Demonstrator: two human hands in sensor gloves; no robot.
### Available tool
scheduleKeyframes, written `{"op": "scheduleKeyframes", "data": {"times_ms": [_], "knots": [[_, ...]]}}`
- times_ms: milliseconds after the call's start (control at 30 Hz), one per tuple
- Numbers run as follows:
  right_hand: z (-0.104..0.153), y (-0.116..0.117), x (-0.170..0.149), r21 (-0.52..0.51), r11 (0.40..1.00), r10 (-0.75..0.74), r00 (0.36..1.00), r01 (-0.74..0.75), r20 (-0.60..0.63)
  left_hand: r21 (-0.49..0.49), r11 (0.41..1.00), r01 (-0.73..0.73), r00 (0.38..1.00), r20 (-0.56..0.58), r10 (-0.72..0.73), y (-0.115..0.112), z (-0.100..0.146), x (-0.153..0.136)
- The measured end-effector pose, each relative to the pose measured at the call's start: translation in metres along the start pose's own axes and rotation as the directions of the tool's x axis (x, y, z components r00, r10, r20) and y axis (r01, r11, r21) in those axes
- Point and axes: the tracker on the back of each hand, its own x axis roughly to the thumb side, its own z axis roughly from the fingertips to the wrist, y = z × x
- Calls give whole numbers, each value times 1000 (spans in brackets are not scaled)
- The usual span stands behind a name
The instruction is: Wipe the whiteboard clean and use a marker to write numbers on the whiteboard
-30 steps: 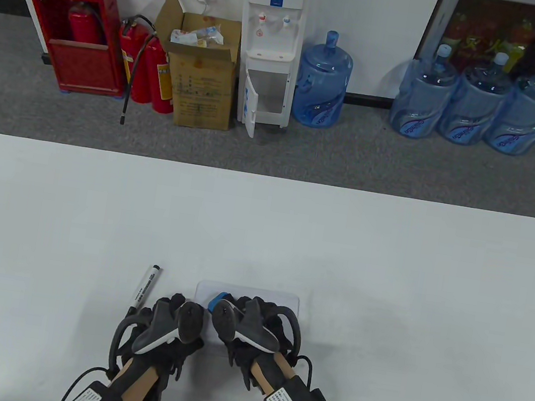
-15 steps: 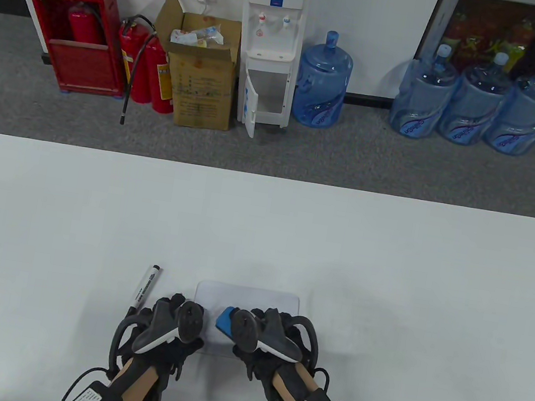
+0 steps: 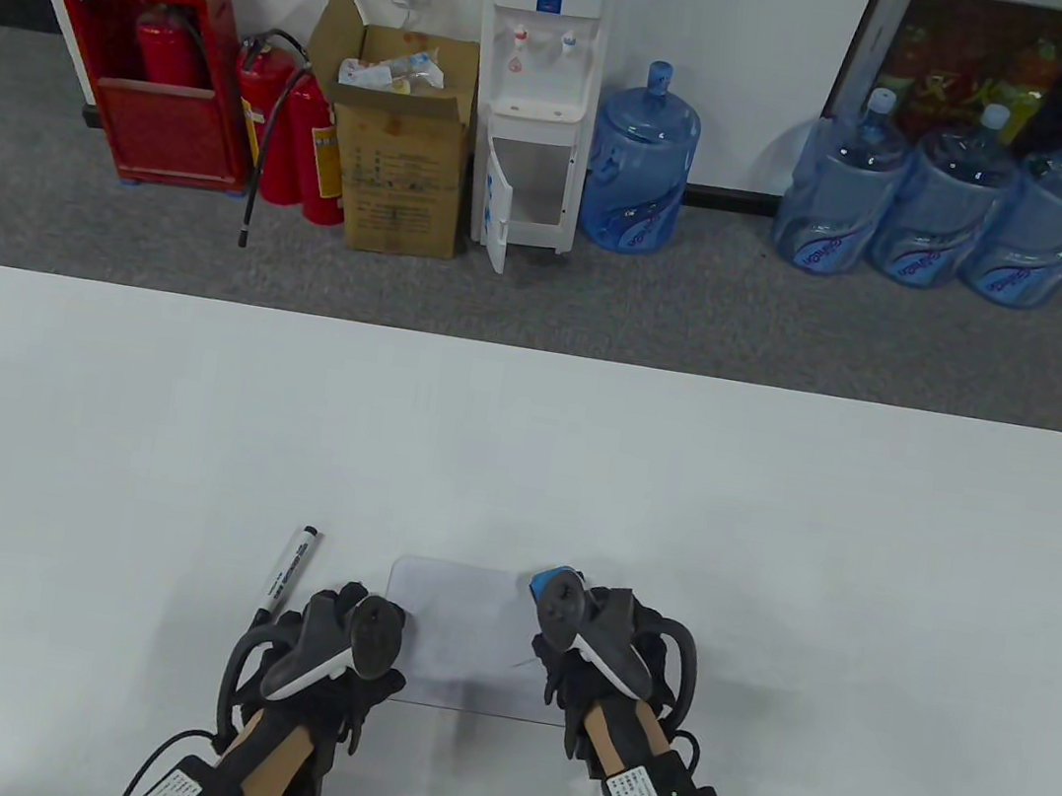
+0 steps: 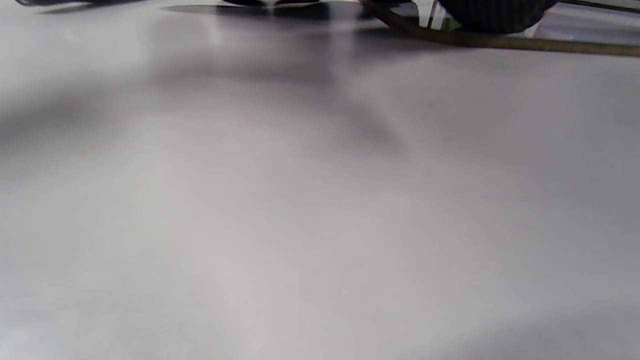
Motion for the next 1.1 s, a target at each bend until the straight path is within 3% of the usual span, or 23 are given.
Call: {"op": "scheduleKeyframes", "data": {"times_ms": [233,433,633,900,1100], "knots": [[8,3,63,-23,1000,11,988,-7,157,0,1000,0,1000,1,0,0,0,0],[30,4,86,-10,1000,17,956,-14,294,4,1000,-1,1000,3,0,-1,-1,0],[39,3,63,59,998,-51,940,32,337,2,1000,-4,1000,3,4,-1,0,0],[20,0,0,39,998,-48,991,44,124,0,1000,-4,1000,2,4,-1,0,0],[7,0,-10,11,997,-70,997,70,11,-2,1000,-7,1000,1,7,-1,-1,0]]}}
